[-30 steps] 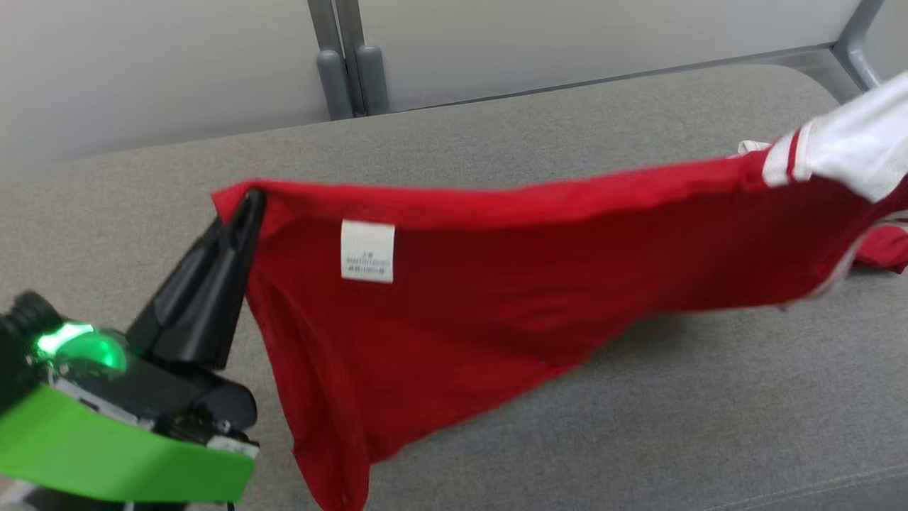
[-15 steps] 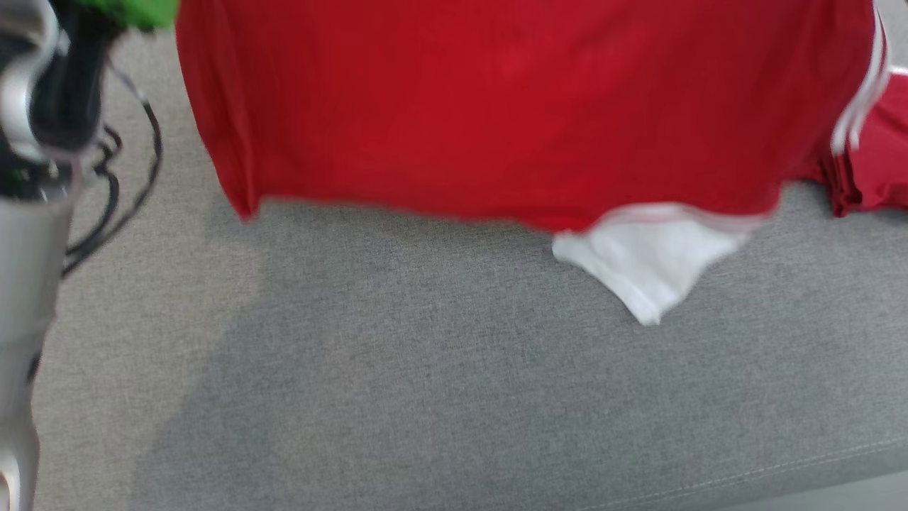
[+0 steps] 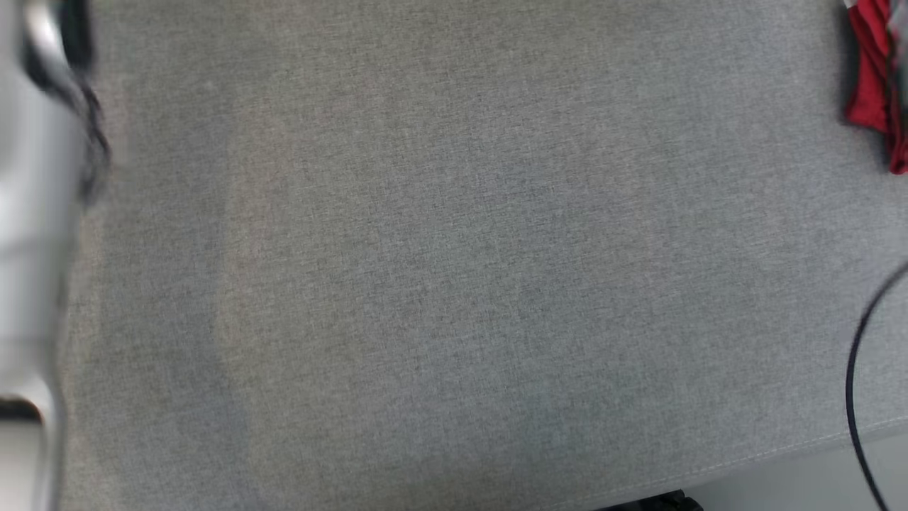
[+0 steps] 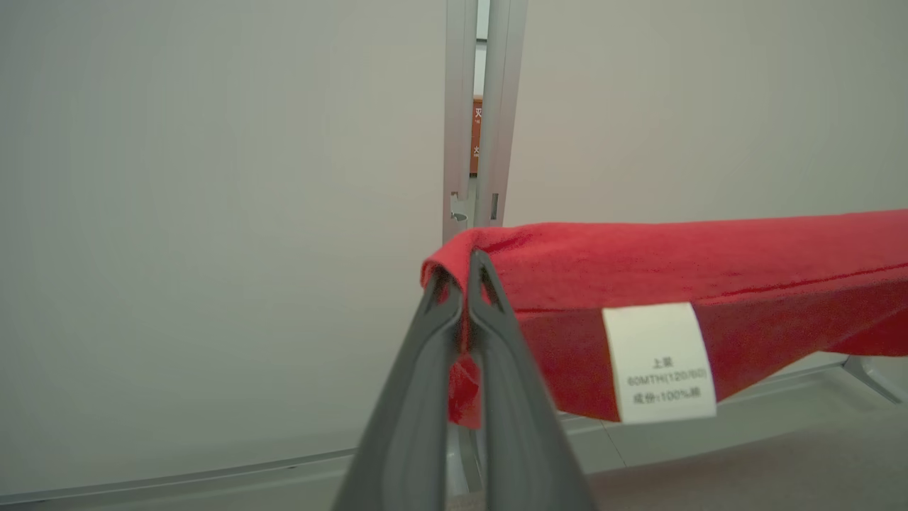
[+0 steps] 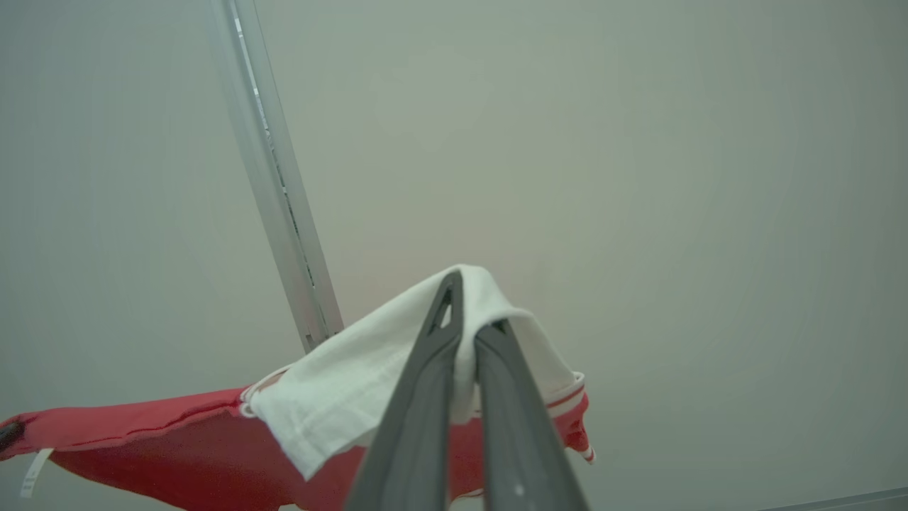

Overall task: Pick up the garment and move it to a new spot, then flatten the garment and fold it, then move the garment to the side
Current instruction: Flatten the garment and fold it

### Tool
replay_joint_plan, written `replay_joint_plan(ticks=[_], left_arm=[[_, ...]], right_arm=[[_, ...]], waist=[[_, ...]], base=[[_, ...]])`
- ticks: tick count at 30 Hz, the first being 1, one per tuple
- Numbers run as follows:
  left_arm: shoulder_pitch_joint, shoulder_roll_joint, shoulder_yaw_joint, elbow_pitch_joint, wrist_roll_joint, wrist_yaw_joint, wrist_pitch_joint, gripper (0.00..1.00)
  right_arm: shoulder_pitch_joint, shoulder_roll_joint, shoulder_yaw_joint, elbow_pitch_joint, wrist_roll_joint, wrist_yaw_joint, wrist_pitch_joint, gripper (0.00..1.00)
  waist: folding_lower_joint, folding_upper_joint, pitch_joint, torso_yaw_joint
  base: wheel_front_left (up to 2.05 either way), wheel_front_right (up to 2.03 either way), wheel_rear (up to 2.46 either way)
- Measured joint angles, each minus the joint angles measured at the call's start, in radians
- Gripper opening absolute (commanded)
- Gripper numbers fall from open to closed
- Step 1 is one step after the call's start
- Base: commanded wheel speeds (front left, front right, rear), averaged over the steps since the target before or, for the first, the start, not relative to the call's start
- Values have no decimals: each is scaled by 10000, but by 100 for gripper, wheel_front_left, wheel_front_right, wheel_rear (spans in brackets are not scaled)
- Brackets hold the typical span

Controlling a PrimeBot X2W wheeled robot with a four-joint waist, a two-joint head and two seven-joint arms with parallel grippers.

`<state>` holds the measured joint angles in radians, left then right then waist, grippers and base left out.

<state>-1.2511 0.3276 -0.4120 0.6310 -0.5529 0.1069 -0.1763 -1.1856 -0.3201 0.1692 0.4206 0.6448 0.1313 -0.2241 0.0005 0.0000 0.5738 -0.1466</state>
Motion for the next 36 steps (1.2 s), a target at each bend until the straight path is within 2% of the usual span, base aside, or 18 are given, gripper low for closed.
replay_joint_plan(ticks=[5, 11, 17, 24, 29, 32, 36], left_arm=[[2436, -192, 132, 483, -562, -282, -568, 0], [5561, -541, 84, -230, -740, -573, -817, 0], [9329, -951, 253, -2027, -740, -155, -863, 0], [13634, -1603, 186, -4552, -1442, 527, -874, 0], [14725, -1597, 140, -6293, -1850, 886, -328, 0], [14739, -1432, 199, -6957, -1933, 1183, 180, 0], [14159, -917, 230, -7407, -1787, 1526, 1168, 0]], right_arm=[[3028, -602, 876, -343, 807, 2, -305, 0], [6776, -865, 991, -1233, 1515, 4, -347, 0], [10495, -830, 671, -2019, 1283, 4, -376, 0], [13672, -892, -61, -2932, 1365, 4, -380, 0], [14801, -1175, -238, -3622, 2121, 4, -334, 0], [14559, -1475, -497, -3877, 2347, 4, -130, 0], [13523, -1695, -585, -4215, 2694, 2, 435, 0]], waist=[[-2, 0, -333, -33], [-5, 0, -1098, 120], [-5, 0, -2225, 300], [-5, 0, -3394, 394], [-6, 0, -3839, 490], [-6, 0, -3996, 516], [-6, 0, -4065, 471]], base=[[0, 0, 0], [0, 0, 0], [0, 0, 0], [0, 0, 0], [0, 0, 0], [0, 0, 0], [0, 0, 0]])
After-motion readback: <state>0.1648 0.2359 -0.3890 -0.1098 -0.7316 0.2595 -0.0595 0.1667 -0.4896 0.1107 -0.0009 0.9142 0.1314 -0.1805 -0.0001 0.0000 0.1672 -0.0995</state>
